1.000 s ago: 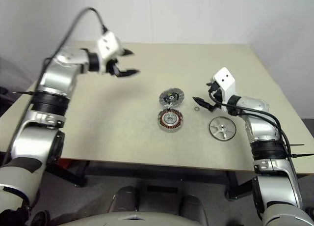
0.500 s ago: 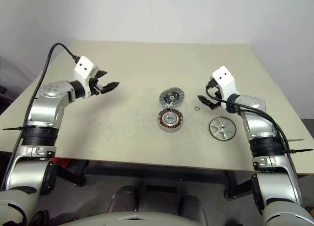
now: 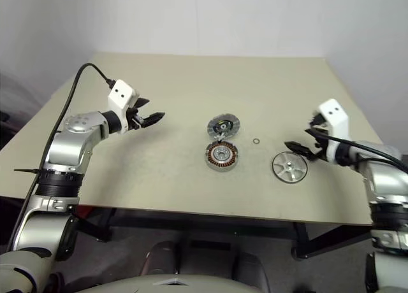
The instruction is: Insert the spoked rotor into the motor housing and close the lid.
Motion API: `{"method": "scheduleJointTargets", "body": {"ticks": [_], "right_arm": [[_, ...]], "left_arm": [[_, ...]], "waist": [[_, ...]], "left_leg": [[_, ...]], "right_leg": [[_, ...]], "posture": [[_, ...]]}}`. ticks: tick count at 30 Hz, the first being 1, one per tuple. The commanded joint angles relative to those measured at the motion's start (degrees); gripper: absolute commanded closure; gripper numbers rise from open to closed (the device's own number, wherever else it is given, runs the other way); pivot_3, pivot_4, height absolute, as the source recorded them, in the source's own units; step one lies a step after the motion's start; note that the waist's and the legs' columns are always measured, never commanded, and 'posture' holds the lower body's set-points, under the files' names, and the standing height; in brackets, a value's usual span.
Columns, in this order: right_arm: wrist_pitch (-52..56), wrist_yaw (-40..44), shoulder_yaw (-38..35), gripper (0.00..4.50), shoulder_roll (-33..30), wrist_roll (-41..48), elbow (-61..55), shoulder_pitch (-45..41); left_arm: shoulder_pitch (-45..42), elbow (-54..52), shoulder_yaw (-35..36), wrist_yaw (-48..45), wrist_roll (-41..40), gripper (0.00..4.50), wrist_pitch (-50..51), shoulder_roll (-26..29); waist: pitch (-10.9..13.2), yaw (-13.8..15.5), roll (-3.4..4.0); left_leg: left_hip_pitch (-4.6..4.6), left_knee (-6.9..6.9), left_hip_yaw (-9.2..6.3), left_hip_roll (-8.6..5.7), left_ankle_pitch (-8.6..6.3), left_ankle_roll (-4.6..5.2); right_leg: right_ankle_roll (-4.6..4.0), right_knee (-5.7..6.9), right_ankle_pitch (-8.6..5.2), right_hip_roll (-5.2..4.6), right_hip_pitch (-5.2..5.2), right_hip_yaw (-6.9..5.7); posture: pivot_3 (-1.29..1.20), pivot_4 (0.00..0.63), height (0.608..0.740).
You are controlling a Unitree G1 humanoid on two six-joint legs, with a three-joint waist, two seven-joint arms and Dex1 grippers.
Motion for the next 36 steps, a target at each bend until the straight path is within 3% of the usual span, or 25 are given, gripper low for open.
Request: {"method": "scheduleJointTargets", "body": {"ticks": [1,8,16,26,30,36], "right_arm": [[5.84,4.21,-6.7,0.0,-2.84,6.79,-3.64,4.43],[11.42,3.89,-10.66,0.0,-2.69,10.98,-1.18,8.83],[14.5,-1.75,-9.08,0.0,3.43,12.17,2.94,7.41],[17.42,-3.29,-7.51,0.0,5.49,14.03,3.32,6.44],[19.66,-4.21,-7.13,0.97,7.36,15.58,0.35,6.72],[21.64,-5.98,-6.73,3.13,8.64,16.98,-2.3,6.55]], "left_arm": [[-0.7,-0.91,-0.36,0.14,-0.55,0.74,-1.03,0.15],[-1.23,0.65,-1.75,0.12,-0.23,0.74,-2.39,-0.11],[-0.98,0.28,-2.71,0.24,0.19,0.74,-3.36,0.52],[0.08,-0.61,-2.5,0.74,0.66,0.74,-3.87,2.28],[0.28,-0.85,-2.55,1.08,0.58,0.68,-3.85,2.56],[0.42,-0.74,-2.56,1.4,0.61,0.68,-4.04,2.92]], "waist": [[0.0,-0.03,0.01],[-0.02,-0.46,0.04],[-0.04,-0.39,0.04],[-0.04,-0.4,0.04],[-0.05,-0.42,0.03],[-0.06,-0.39,0.03]], "left_leg": [[0.05,0.0,0.0,0.01,0.0,0.0],[0.33,-0.01,0.03,0.01,0.0,0.0],[0.51,-0.04,0.03,-0.07,0.0,0.0],[0.6,-0.21,0.05,-0.06,0.0,-0.01],[0.7,-0.33,0.06,-0.06,0.03,-0.04],[0.74,-0.45,0.07,-0.08,0.07,-0.11]], "right_leg": [[0.03,0.0,-0.02,0.0,0.03,0.0],[0.4,-0.01,-0.24,0.0,0.13,0.03],[0.43,-0.01,-0.25,-0.04,0.33,0.06],[0.42,-0.02,-0.25,-0.02,0.34,0.06],[0.42,-0.02,-0.25,-0.01,0.36,0.06],[0.42,-0.05,-0.25,-0.02,0.35,0.07]], "posture": [[0.0,0.0,0.74],[0.0,0.0,0.74],[0.0,0.0,0.74],[0.0,0.0,0.74],[0.0,0.0,0.74],[0.0,0.0,0.74]]}}
